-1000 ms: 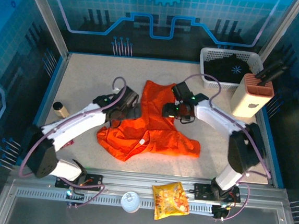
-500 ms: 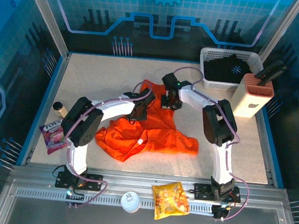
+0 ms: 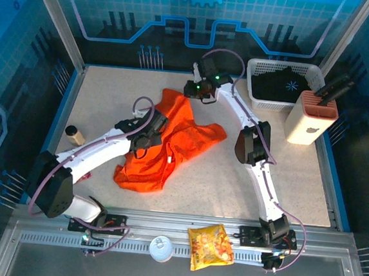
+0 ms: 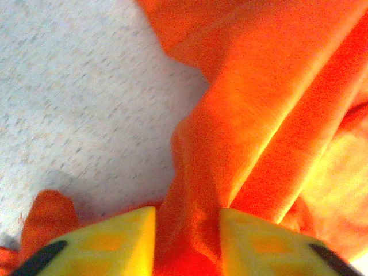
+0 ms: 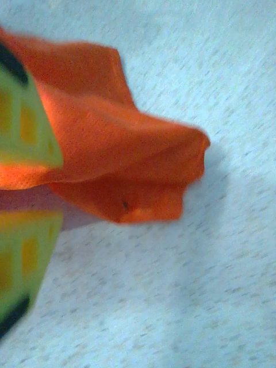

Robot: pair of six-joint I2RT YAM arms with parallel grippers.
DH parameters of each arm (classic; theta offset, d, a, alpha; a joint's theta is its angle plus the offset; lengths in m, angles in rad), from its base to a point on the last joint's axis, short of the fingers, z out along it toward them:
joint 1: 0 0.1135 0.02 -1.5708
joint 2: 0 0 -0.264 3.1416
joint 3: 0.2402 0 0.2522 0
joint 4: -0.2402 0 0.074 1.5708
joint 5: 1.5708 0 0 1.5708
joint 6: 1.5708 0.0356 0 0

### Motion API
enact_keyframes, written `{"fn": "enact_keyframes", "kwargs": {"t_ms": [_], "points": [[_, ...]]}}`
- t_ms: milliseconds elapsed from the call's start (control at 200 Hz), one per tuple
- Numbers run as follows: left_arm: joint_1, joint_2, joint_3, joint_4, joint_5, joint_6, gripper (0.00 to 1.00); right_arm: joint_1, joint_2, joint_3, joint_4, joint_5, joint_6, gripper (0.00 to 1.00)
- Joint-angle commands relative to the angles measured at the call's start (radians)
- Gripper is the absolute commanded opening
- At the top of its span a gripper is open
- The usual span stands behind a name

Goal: Fold and stack the t-shirts

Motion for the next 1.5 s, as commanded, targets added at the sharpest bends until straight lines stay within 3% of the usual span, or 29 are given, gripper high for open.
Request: {"fn": "enact_keyframes", "kwargs": {"t_ms": [0,85,155,285,420,786,981,1231,1326,1491], "points": [[0.010,0.018,-0.049,-0.079,-0.019,-0.047,0.58,-0.001,0.017,0.027,-0.053,-0.064,0.027,0.58],[0.011,-0.001,-0.073,-0.067,-0.020,-0.054,0.74,0.035,-0.106,-0.160,-0.060,0.030,0.008,0.70],[0.011,-0.035,-0.090,-0.057,-0.043,-0.057,0.79,0.089,-0.272,-0.385,-0.023,0.145,0.003,0.74],[0.033,-0.066,-0.068,-0.078,-0.084,-0.039,0.81,0.214,-0.510,-0.714,0.027,0.311,0.046,0.71],[0.074,-0.051,-0.040,-0.077,-0.084,-0.010,0.80,0.313,-0.571,-0.853,0.053,0.336,0.159,0.65],[0.187,0.188,0.079,0.091,0.014,0.083,0.80,0.405,-0.358,-0.733,0.035,0.287,0.272,0.57],[0.236,0.337,0.199,0.129,0.049,0.101,0.80,0.415,-0.334,-0.727,0.042,0.285,0.280,0.57],[0.255,0.420,0.252,0.153,0.035,0.109,0.80,0.426,-0.317,-0.721,0.055,0.258,0.281,0.56],[0.276,0.470,0.275,0.151,0.036,0.116,0.75,0.431,-0.288,-0.693,0.039,0.258,0.281,0.56],[0.304,0.546,0.304,0.153,0.065,0.125,0.54,0.432,-0.251,-0.645,0.005,0.355,0.280,0.50]]}}
